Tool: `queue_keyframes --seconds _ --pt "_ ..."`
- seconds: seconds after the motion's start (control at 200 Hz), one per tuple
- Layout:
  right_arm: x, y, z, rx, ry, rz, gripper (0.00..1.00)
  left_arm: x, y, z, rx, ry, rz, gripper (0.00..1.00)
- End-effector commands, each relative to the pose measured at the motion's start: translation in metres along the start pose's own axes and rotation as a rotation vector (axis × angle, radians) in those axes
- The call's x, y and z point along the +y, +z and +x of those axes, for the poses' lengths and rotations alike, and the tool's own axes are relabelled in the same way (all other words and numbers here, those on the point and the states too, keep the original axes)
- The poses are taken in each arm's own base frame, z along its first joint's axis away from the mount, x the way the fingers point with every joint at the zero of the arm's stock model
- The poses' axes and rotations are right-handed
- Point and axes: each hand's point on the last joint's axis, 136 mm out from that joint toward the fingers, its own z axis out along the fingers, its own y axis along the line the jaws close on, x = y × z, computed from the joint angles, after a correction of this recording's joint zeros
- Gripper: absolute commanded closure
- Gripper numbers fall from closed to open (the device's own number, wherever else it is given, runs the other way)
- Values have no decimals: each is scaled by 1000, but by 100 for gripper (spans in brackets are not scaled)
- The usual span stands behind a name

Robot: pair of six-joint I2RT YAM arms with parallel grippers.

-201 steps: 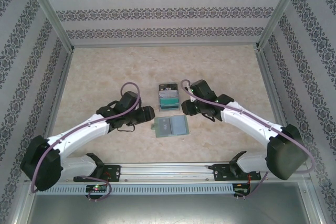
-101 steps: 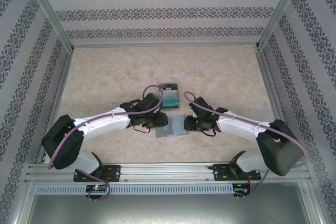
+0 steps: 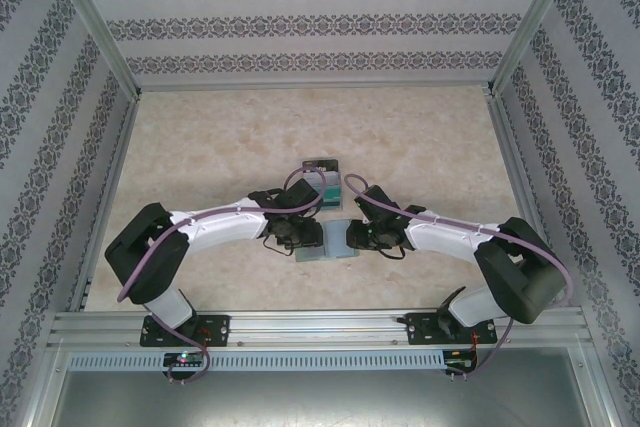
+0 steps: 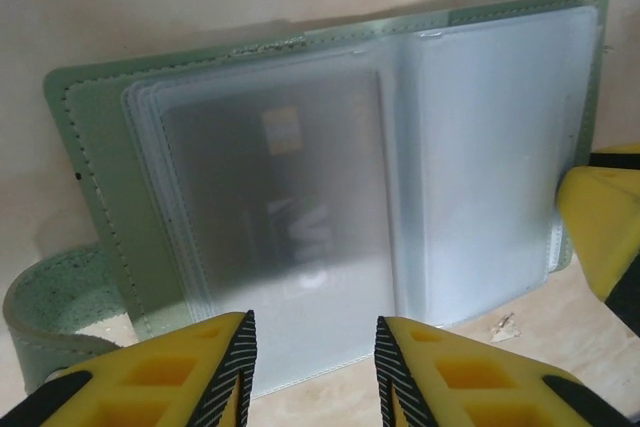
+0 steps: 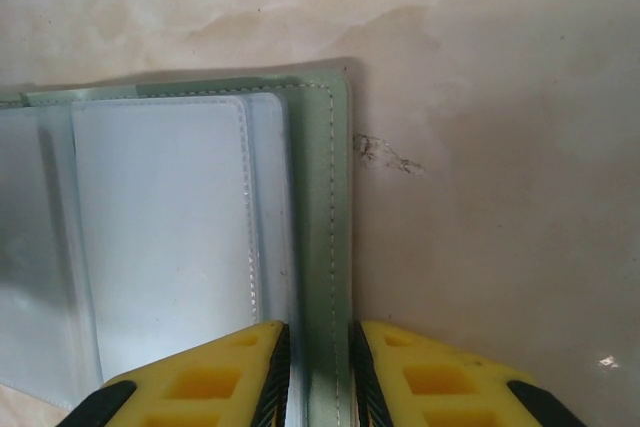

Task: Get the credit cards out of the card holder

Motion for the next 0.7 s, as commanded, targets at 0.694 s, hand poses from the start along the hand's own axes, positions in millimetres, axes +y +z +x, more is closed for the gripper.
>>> queue_keyframes --seconds 0.694 --pt "7 7 5 26 -6 -12 75 11 13 7 48 31 -72 65"
